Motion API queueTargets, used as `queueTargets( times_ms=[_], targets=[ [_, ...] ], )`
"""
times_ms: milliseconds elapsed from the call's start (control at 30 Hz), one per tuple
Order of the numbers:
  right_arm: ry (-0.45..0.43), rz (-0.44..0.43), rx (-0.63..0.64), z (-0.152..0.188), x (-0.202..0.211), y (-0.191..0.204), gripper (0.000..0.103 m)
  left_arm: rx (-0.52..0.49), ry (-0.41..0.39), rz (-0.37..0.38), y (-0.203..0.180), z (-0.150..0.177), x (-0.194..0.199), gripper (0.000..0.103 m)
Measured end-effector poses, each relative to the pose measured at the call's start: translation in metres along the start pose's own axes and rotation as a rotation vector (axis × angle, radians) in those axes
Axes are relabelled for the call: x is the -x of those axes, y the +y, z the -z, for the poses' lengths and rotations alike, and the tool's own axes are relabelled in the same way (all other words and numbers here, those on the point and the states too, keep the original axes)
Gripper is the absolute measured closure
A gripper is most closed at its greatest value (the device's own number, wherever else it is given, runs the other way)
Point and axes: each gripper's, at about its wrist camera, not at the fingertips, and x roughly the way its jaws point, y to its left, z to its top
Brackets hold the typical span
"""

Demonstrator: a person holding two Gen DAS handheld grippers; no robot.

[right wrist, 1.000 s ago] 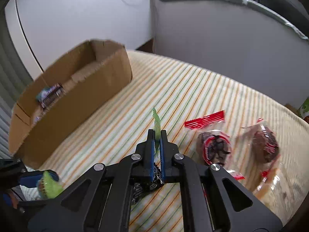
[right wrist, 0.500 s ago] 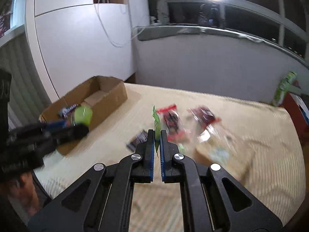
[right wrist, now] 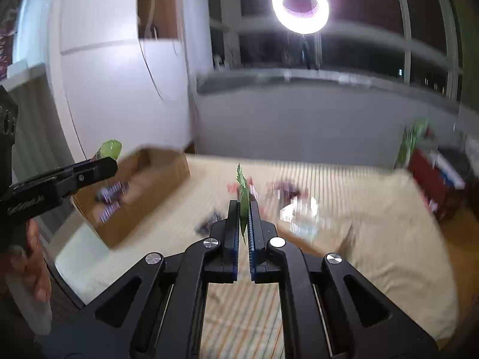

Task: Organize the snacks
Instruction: 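Carry both items into the cardboard box and open both tools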

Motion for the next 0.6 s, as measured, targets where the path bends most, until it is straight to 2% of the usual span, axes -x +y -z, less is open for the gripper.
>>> queueTargets(
  times_ms=[100,200,400,600],
  targets=[
    [-0.046,0.003,0.033,-0.022,0.012,0.015,0.098,-0.02,-0.082,-0.024,0.012,-0.025,0.023,0.074],
    [-0.042,-0.004,0.06,-0.031,0.009,0.03,0.098,-0.003,-0.132,-0.042,0.031,-0.036,0.042,0.074],
    [0.032,-0.044,0.099,-0.022,-0.021,0.063,0.098,0.053,-0.111,-0.056,0.068,-0.021,0.041,0.074],
    [0.086,-0.121,0.154,-0.016,-0.056,0.11,0.098,0.106,-0.073,-0.084,0.102,0.001,0.041,0.074]
  ],
)
